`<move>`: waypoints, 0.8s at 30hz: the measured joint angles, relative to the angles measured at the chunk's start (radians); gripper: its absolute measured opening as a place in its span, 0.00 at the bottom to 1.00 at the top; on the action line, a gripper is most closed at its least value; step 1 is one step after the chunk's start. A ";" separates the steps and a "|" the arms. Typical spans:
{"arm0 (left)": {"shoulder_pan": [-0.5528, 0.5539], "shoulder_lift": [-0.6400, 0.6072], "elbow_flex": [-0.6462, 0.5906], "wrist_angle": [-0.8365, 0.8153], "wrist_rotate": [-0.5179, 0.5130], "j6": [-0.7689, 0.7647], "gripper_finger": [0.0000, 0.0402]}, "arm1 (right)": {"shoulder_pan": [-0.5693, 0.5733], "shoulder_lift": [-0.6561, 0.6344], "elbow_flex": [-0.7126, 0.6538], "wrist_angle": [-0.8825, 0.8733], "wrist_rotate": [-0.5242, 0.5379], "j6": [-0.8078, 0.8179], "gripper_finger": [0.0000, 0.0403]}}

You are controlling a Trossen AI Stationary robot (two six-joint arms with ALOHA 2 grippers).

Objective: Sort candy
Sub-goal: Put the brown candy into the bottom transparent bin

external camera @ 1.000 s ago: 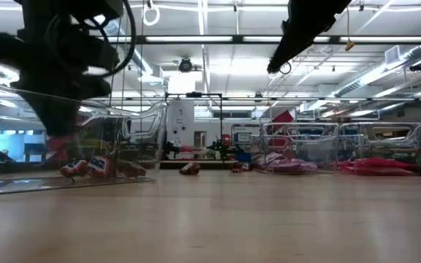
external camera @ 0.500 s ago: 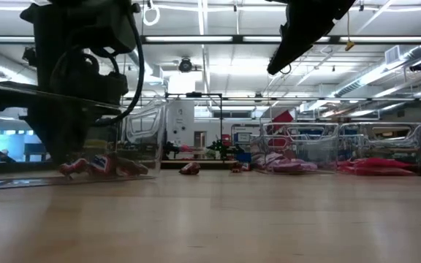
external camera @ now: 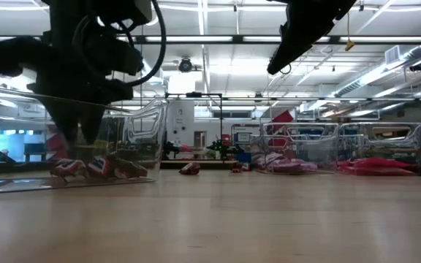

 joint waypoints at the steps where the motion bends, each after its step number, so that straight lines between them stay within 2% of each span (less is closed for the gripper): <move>1: 0.000 0.000 0.010 -0.012 -0.001 0.005 0.40 | 0.000 0.000 0.000 0.000 0.000 0.000 0.43; 4: 0.000 0.000 0.049 -0.045 -0.001 0.037 0.40 | 0.000 0.000 0.000 0.000 0.007 -0.005 0.44; 6: -0.002 -0.010 0.086 -0.042 -0.012 0.068 0.36 | 0.000 0.000 0.000 0.000 0.048 -0.008 0.45; 9: 0.008 -0.038 0.145 -0.044 -0.066 0.102 0.25 | -0.010 0.000 0.000 -0.008 0.082 -0.014 0.47; 13: 0.069 -0.068 0.222 -0.026 -0.063 0.114 0.05 | -0.028 0.000 0.000 -0.008 0.086 -0.026 0.49; 14: 0.091 -0.072 0.235 -0.026 -0.057 0.114 0.03 | -0.032 0.000 0.000 -0.008 0.085 -0.034 0.50; 18: 0.192 -0.067 0.253 -0.023 -0.026 0.134 0.01 | -0.057 0.000 -0.011 0.001 0.086 -0.087 0.51; 21: 0.282 -0.045 0.253 0.008 -0.005 0.139 0.01 | -0.094 -0.003 -0.075 0.068 0.086 -0.126 0.51; 24: 0.370 -0.021 0.243 0.086 0.079 0.137 0.01 | -0.130 -0.004 -0.164 0.176 0.059 -0.146 0.50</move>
